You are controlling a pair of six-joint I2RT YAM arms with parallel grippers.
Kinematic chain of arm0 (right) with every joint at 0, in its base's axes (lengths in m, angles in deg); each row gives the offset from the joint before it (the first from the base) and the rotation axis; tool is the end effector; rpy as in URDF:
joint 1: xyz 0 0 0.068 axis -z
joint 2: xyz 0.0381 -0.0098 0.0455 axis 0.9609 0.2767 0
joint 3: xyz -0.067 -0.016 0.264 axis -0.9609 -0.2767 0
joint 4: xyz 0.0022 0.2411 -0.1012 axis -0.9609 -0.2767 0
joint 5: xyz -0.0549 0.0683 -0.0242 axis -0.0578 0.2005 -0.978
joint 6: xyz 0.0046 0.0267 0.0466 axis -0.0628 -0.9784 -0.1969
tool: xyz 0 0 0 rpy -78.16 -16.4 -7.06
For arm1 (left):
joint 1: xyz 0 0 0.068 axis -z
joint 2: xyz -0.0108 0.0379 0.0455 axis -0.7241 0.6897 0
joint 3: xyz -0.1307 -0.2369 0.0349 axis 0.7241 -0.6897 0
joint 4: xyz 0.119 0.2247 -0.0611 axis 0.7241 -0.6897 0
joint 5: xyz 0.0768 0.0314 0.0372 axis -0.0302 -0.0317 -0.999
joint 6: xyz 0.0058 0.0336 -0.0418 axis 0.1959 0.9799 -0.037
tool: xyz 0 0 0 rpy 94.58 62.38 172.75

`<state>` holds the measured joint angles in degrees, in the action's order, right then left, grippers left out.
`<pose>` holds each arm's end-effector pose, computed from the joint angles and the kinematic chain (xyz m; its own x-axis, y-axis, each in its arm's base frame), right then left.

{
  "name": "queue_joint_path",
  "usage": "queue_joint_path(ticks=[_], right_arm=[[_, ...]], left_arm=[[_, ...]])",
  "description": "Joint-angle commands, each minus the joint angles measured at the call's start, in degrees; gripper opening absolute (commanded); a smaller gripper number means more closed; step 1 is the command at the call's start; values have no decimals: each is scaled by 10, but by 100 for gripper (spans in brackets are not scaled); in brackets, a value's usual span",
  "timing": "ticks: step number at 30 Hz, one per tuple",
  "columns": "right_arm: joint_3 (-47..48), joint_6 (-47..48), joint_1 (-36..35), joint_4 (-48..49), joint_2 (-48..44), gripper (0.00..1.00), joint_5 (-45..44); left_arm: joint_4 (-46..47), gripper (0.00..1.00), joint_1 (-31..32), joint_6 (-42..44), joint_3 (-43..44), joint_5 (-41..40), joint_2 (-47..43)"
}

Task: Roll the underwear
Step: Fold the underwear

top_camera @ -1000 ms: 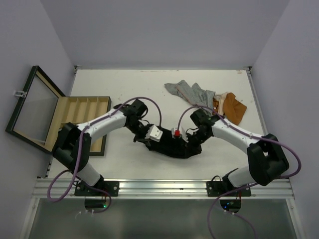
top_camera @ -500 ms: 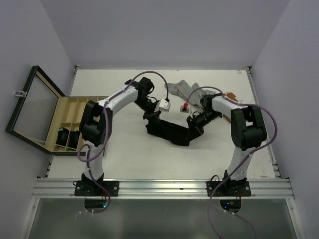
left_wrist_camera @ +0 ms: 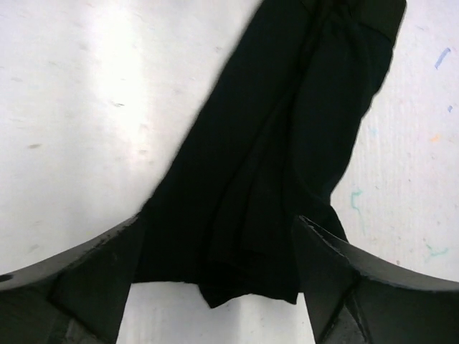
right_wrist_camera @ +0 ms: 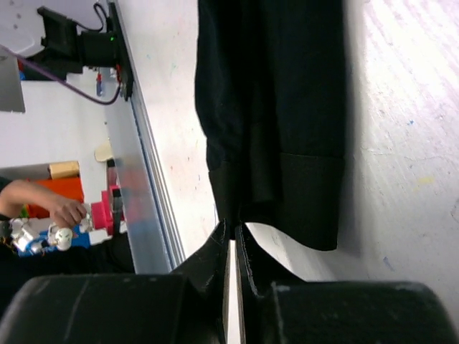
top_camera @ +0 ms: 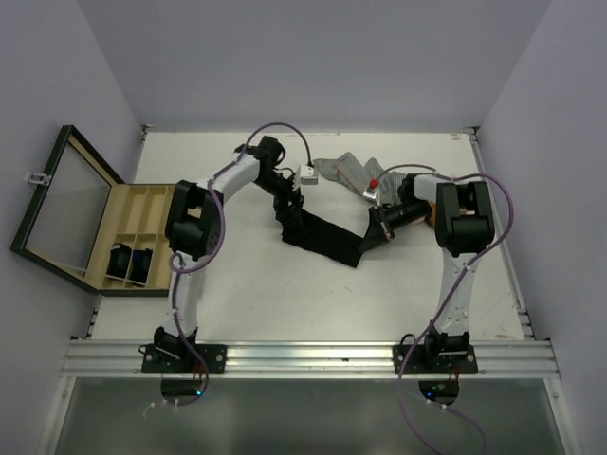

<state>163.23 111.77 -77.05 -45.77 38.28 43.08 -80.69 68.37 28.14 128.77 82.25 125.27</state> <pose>0.3590 0.0512 0.1079 -0.8933 -0.3622 -0.2660 -0.3874 0.3205 0.8644 0.4210 -0.1992 0.1656 -0.2331 0.6576 -0.7164 0.9556 0.0186 -0.2939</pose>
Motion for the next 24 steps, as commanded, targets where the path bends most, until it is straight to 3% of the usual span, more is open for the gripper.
queue_joint_path(ticks=[1, 3, 4, 7, 15, 18, 19, 24], right_arm=[[-20, -118, -3, 95, -60, 9, -18], [-38, -142, -3, 114, -73, 15, -32], [-44, -150, -2, 119, -86, 26, -42], [-67, -214, -2, 166, -130, 35, -86], [-66, -322, -4, 287, -253, 48, -215], [-44, -325, -35, 313, -253, 44, -272], [-33, -322, -44, 310, -247, 35, -287], [-3, -303, -102, 312, -185, 18, -368]], left_arm=[[123, 89, -14, -95, -26, 0, -101], [185, 99, -23, -128, -53, -15, -155], [206, 100, -32, -160, -87, -35, -174], [289, 100, -51, -233, -173, -67, -258], [236, 100, -56, -309, -358, -83, -387], [287, 100, -42, -375, -422, -110, -416], [299, 100, -35, -390, -461, -125, -422], [398, 100, 34, -432, -556, -200, -451]])
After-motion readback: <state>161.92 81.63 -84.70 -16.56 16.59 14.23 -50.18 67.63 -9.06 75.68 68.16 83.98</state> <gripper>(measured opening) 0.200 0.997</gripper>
